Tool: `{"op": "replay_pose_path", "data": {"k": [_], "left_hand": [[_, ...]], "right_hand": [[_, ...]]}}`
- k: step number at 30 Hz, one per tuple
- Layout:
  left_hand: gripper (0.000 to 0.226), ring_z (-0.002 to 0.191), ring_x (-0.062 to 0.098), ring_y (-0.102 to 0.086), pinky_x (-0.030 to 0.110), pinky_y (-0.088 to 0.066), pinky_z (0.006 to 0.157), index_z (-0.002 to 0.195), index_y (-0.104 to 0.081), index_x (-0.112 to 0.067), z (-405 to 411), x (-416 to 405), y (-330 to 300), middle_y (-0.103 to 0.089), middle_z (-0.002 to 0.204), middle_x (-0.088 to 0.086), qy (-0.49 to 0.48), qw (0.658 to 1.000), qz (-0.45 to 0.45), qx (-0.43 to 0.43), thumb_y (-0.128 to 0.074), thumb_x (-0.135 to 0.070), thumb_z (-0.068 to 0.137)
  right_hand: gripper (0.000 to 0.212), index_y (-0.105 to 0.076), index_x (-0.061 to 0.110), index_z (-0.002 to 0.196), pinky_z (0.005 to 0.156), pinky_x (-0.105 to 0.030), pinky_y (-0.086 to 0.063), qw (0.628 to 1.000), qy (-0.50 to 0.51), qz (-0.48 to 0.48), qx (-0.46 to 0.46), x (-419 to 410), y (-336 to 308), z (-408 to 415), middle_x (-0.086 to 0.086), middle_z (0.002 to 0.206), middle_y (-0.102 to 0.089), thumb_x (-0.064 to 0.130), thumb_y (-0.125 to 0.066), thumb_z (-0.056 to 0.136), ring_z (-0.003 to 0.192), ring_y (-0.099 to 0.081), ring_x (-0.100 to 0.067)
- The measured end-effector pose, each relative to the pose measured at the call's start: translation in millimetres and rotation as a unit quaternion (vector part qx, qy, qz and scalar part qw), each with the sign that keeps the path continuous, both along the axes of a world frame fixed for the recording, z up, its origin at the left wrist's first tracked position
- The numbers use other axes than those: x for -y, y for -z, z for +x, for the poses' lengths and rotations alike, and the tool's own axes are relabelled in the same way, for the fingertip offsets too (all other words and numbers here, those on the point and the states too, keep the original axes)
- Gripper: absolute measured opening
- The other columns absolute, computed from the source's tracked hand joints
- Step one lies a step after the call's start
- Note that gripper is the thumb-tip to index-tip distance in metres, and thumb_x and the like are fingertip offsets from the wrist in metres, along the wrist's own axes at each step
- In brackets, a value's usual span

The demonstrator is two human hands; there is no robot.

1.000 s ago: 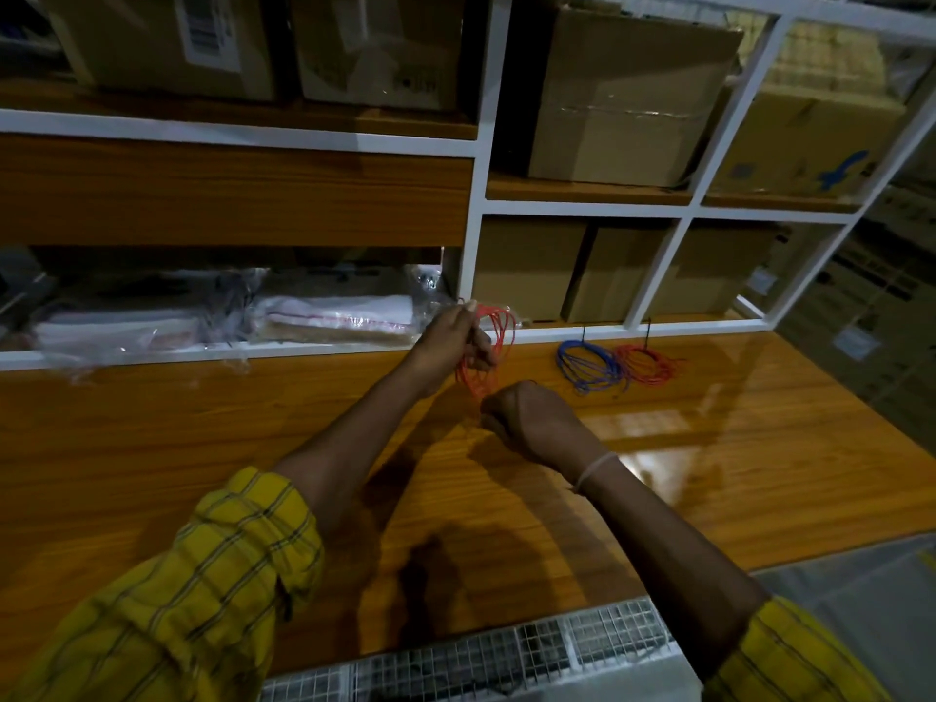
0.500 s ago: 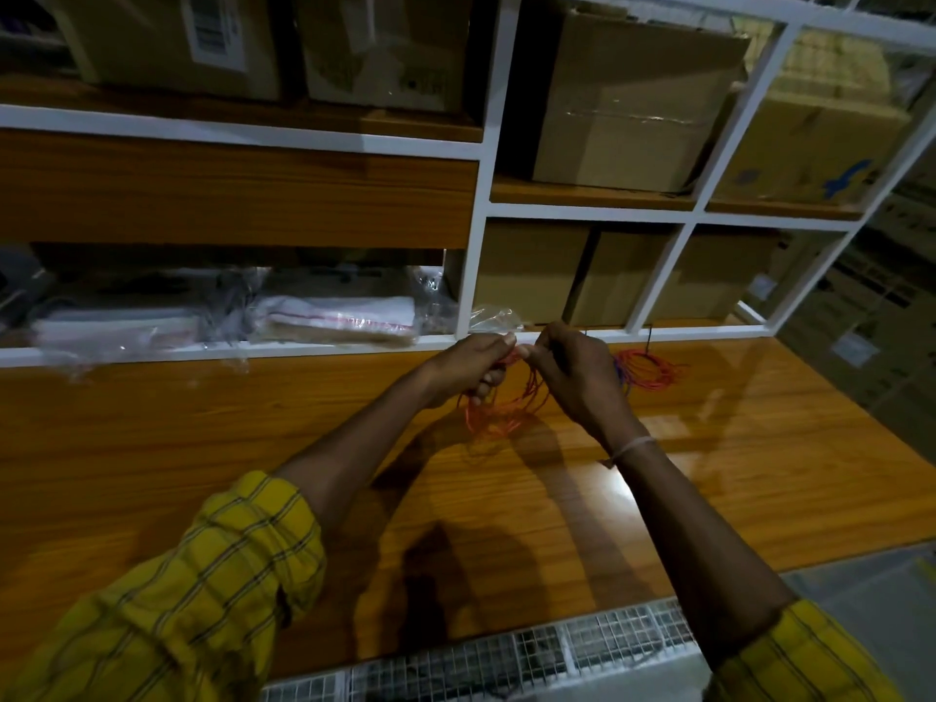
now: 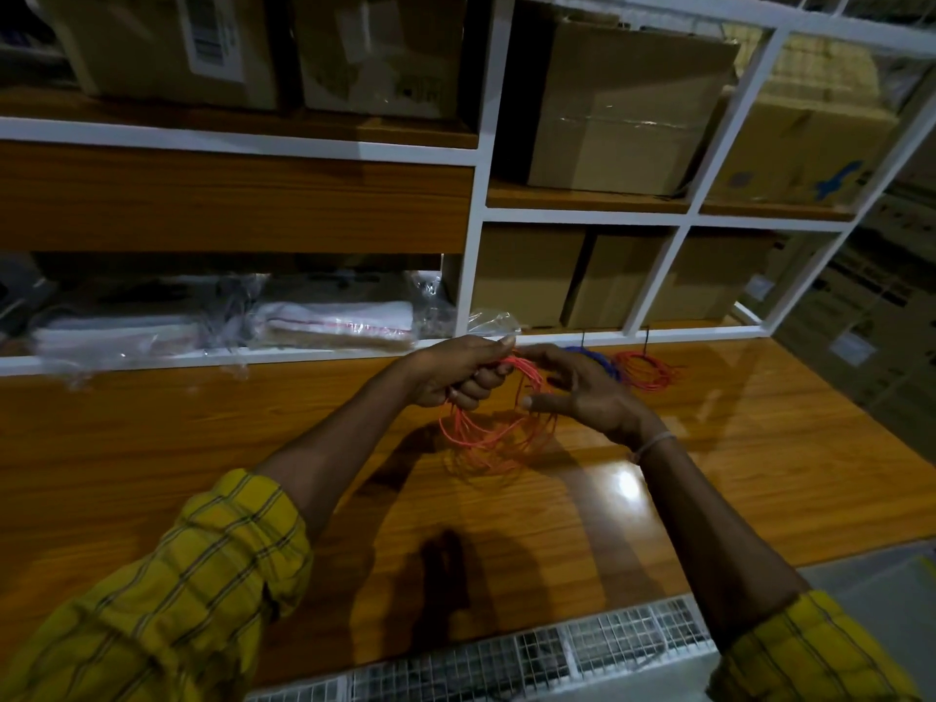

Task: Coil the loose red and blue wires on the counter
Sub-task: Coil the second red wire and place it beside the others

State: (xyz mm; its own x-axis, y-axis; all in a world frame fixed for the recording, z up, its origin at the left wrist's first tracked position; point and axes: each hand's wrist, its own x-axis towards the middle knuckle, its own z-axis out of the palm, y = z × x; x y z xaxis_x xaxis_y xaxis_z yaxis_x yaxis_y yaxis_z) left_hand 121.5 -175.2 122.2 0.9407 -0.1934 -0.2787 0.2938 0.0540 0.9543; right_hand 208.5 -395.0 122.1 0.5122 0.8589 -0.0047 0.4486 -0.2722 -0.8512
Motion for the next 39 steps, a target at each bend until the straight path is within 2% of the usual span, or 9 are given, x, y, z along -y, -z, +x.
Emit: {"op": "replay_pose_path", "data": {"k": [5,10,14,17,20,23,32,37,39], "left_hand": [[0.041,0.044,0.006,-0.019,0.021,-0.015,0.041,0.079,-0.046,-0.019,0.7,-0.6,4.8,-0.026,0.060,-0.004,-0.027,0.999,-0.023,0.019,-0.056,-0.055,0.096],[0.031,0.049,0.006,-0.023,0.018,-0.026,0.042,0.080,-0.041,-0.021,5.0,-3.8,14.1,-0.029,0.064,-0.004,-0.065,0.996,-0.036,0.041,-0.052,-0.029,0.108],[0.033,0.049,0.005,-0.025,0.017,-0.026,0.042,0.084,-0.045,-0.016,9.0,0.0,18.2,-0.029,0.063,-0.005,-0.126,0.991,-0.042,0.015,-0.043,-0.036,0.110],[0.036,0.048,0.005,-0.025,0.017,-0.027,0.042,0.086,-0.047,-0.015,12.1,1.4,25.2,-0.028,0.065,-0.004,-0.134,0.988,-0.075,-0.006,-0.044,-0.043,0.108],[0.041,0.050,0.007,-0.026,0.019,-0.031,0.044,0.089,-0.049,-0.014,11.8,2.3,31.9,-0.027,0.066,-0.004,-0.124,0.987,-0.102,-0.026,-0.044,-0.051,0.105],[0.039,0.050,0.007,-0.027,0.022,-0.034,0.048,0.090,-0.049,-0.014,10.8,0.9,39.4,-0.029,0.065,-0.004,-0.107,0.990,-0.091,-0.031,-0.041,-0.048,0.108],[0.033,0.047,0.006,-0.023,0.020,-0.021,0.041,0.089,-0.047,-0.015,27.7,3.4,46.6,-0.027,0.064,-0.004,-0.146,0.983,-0.114,-0.002,-0.041,-0.039,0.110],[0.034,0.044,0.004,-0.021,0.018,-0.018,0.039,0.089,-0.046,-0.014,42.8,3.7,53.6,-0.025,0.062,-0.005,-0.203,0.963,-0.175,0.032,-0.041,-0.040,0.110],[0.034,0.045,0.005,-0.021,0.018,-0.021,0.038,0.089,-0.045,-0.013,48.0,2.3,57.5,-0.026,0.062,-0.005,-0.204,0.962,-0.178,0.025,-0.040,-0.040,0.110]], "right_hand": [[0.016,-0.066,-0.001,0.109,0.101,-0.061,-0.052,0.986,0.064,0.083,-0.126,-7.2,10.1,-8.7,-0.021,0.099,-0.073,0.011,-0.067,0.098,0.103,-0.073,-0.036],[0.005,-0.064,0.004,0.097,0.088,-0.049,-0.050,0.929,0.084,0.158,-0.323,-14.9,21.9,-3.6,-0.016,0.083,-0.063,0.008,-0.062,0.100,0.088,-0.073,-0.032],[0.018,-0.064,0.004,0.089,0.098,-0.052,-0.053,0.862,0.083,0.215,-0.451,-18.9,35.2,-4.1,-0.007,0.071,-0.059,0.007,-0.052,0.103,0.065,-0.066,-0.020],[0.019,-0.065,0.002,0.093,0.080,-0.039,-0.062,0.814,0.099,0.257,-0.512,-19.4,46.0,-3.8,-0.001,0.064,-0.046,0.009,-0.050,0.102,0.052,-0.051,-0.011],[0.021,-0.067,-0.001,0.094,0.049,-0.022,-0.040,0.797,0.115,0.263,-0.532,-18.2,51.7,5.1,0.003,0.060,-0.037,0.015,-0.053,0.098,0.044,-0.034,-0.006],[0.009,-0.058,0.005,0.093,0.043,-0.020,-0.026,0.813,0.092,0.232,-0.526,-13.4,49.1,20.0,0.004,0.059,-0.039,0.012,-0.063,0.093,0.044,-0.032,-0.005],[0.021,-0.064,-0.003,0.107,0.049,-0.021,-0.036,0.836,0.097,0.177,-0.510,-6.1,53.0,36.8,0.003,0.065,-0.046,0.013,-0.051,0.101,0.052,-0.037,-0.007],[0.038,-0.065,0.002,0.092,0.087,-0.047,-0.058,0.766,0.092,0.253,-0.584,-6.4,73.8,36.7,0.001,0.057,-0.047,0.030,-0.046,0.108,0.056,-0.055,-0.015],[0.038,-0.062,0.003,0.086,0.081,-0.046,-0.060,0.752,0.108,0.270,-0.591,-7.8,79.1,38.5,0.002,0.052,-0.043,0.030,-0.045,0.107,0.050,-0.051,-0.014]]}}
